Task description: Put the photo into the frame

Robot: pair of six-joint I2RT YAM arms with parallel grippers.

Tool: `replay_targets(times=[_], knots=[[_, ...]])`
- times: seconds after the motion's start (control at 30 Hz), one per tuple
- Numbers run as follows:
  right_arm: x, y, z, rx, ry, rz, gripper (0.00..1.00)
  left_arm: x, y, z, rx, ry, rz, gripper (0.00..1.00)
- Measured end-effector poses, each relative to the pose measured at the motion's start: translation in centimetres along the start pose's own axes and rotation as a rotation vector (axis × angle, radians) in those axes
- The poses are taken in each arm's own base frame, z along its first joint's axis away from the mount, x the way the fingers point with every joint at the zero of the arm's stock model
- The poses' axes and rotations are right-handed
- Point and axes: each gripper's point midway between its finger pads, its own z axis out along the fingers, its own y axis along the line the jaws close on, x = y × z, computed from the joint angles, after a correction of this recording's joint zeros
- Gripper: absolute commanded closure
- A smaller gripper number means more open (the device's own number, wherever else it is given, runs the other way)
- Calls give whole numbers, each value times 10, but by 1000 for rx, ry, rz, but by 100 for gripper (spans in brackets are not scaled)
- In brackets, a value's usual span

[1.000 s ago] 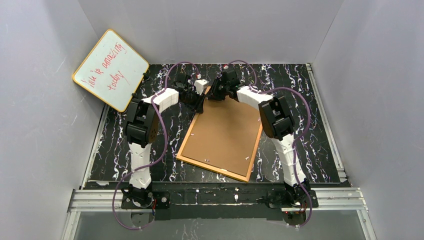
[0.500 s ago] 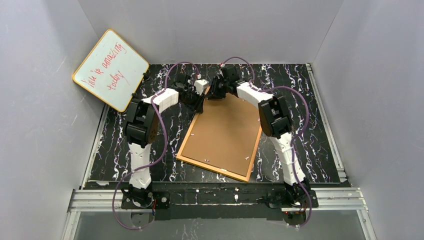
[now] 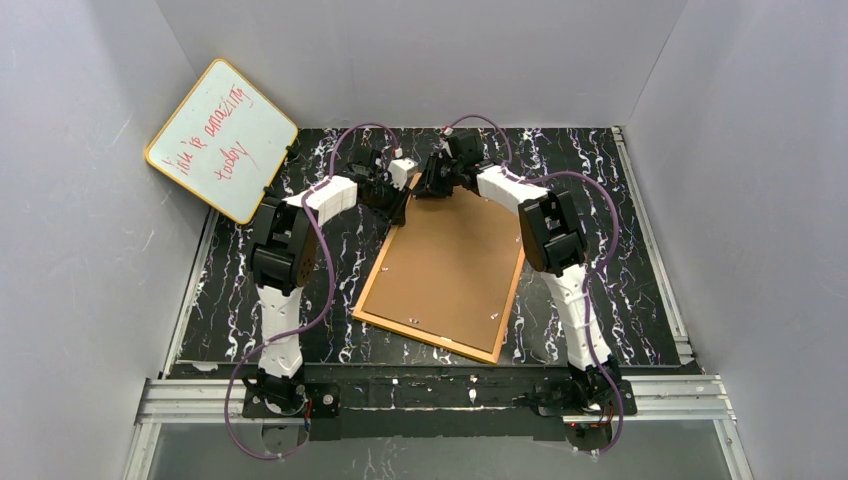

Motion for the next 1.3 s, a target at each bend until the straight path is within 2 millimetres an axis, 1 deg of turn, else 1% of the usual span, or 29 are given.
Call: replay_targets(times=[0.07, 0.2, 0.27, 0.37, 0.53, 0.73, 0.93, 1.2, 1.3], knots=[[0, 0, 0, -6, 1, 9, 69, -1, 0, 0, -2, 2, -8, 66], [1, -3, 1, -22, -4, 24, 70, -3, 1, 0, -1, 18, -36, 61], [1, -3, 1, -32, -10, 33, 70, -5, 2, 1, 2, 29, -56, 60], [1, -3, 0, -41, -24, 36, 70, -14, 3, 7, 20, 25, -90, 60], [1, -3, 0, -47, -33, 40, 69, -17, 6, 12, 19, 35, -119, 61], [-1, -2, -1, -49, -39, 41, 64, -21, 9, 16, 11, 30, -133, 68], [-7, -4, -4, -20, -48, 28, 63, -25, 11, 19, 7, 9, -133, 74], [-10, -6, -4, 11, -38, 17, 63, -27, 11, 21, 0, -1, -127, 86], [-13, -7, -3, 23, -50, 10, 63, -26, 11, 22, -12, 4, -121, 89]])
